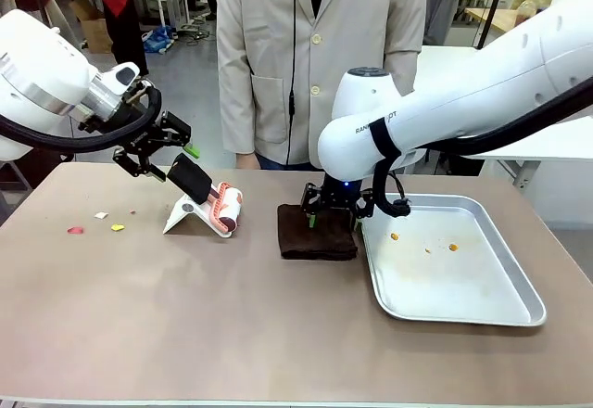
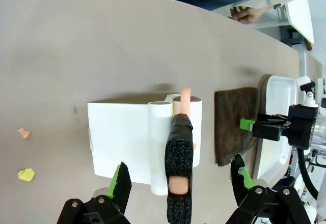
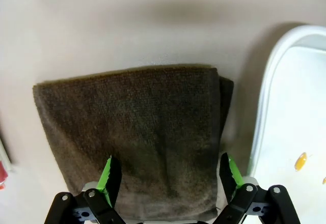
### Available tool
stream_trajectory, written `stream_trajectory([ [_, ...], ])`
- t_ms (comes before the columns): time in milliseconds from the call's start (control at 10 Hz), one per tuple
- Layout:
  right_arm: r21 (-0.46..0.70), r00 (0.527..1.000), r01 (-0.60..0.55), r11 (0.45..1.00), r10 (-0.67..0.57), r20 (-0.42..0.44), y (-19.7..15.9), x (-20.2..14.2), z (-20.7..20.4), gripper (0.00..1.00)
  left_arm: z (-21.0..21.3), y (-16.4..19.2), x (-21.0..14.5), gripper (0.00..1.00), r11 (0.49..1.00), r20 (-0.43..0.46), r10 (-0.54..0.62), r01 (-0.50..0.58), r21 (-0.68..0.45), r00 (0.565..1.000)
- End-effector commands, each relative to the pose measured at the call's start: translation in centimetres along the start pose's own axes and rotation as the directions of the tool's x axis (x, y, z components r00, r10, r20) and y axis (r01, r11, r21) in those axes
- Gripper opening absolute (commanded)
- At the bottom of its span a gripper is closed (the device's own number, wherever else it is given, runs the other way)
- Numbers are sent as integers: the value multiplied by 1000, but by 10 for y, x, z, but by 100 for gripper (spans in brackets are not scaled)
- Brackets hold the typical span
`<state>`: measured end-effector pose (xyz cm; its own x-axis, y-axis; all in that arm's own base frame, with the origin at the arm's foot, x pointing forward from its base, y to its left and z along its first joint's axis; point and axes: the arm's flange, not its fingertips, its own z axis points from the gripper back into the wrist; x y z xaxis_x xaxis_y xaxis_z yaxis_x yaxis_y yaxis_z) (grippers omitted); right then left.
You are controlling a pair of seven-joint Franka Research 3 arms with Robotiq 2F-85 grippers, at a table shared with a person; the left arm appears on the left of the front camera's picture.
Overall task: Clean the surface of the table.
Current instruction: Hold the Lint Roller with your left hand and the towel with your right hand.
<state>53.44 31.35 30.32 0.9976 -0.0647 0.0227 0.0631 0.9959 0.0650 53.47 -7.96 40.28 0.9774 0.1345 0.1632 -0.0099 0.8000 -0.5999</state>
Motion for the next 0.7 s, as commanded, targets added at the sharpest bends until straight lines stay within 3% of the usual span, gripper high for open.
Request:
stream_trajectory([
  [0,-42,1000,26,999,-25,10,11,5,-4,100,1,2,5,100,999,-4,-15,15,-32,1000],
  [400,-34,1000,21,999,-21,7,10,4,-5,100,0,2,5,100,999,-13,-9,8,-37,1000],
  [500,-34,1000,21,999,-21,4,10,4,-5,100,-1,2,5,76,999,-14,-12,11,-39,1000],
  [600,-27,1000,21,999,-21,4,10,4,-6,86,-1,2,5,40,999,-22,-21,20,-31,1000],
])
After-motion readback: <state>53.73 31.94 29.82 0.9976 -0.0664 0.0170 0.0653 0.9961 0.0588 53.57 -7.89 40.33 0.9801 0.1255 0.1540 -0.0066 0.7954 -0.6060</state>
